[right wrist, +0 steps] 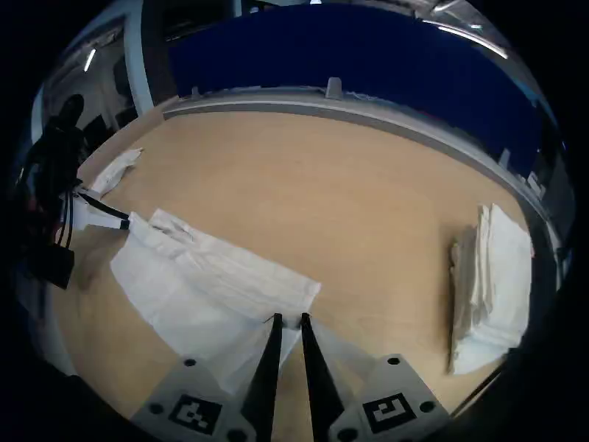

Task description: Fold towel

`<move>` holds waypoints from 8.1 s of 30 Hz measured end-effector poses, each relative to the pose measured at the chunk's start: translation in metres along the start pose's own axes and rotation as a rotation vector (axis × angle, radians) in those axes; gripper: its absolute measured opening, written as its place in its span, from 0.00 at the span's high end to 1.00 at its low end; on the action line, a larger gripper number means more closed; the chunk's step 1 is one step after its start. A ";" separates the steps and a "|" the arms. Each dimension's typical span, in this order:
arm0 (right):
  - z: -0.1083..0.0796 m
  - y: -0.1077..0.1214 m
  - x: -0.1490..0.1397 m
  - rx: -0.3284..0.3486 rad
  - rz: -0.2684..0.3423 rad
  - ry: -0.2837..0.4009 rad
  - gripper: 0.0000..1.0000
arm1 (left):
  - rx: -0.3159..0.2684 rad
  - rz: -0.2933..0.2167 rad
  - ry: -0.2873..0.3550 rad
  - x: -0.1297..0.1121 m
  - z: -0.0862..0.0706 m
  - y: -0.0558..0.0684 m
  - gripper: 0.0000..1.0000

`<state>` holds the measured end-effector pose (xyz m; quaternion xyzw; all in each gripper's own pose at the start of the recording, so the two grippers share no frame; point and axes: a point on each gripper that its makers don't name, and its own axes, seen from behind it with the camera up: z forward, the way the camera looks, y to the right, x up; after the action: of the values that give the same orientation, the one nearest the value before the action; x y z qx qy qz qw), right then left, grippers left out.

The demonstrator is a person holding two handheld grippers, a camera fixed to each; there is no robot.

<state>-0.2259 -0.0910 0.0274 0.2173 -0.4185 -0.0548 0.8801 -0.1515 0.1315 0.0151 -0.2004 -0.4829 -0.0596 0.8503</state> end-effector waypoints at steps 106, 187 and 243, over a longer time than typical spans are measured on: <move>-0.055 -0.028 -0.024 0.005 -0.110 0.063 0.00 | 0.267 -0.027 0.137 -0.082 -0.123 -0.033 0.05; -0.049 -0.084 0.045 0.155 -0.369 0.086 0.94 | 0.296 -0.162 0.163 -0.144 -0.175 -0.028 0.05; 0.044 -0.263 0.022 0.455 -0.626 0.008 0.28 | 0.310 -0.216 0.218 -0.155 -0.184 -0.028 0.05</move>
<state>-0.2232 -0.3482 -0.0453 0.5243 -0.3299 -0.2256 0.7519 -0.0948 0.0180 -0.1910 -0.0066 -0.4101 -0.0968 0.9069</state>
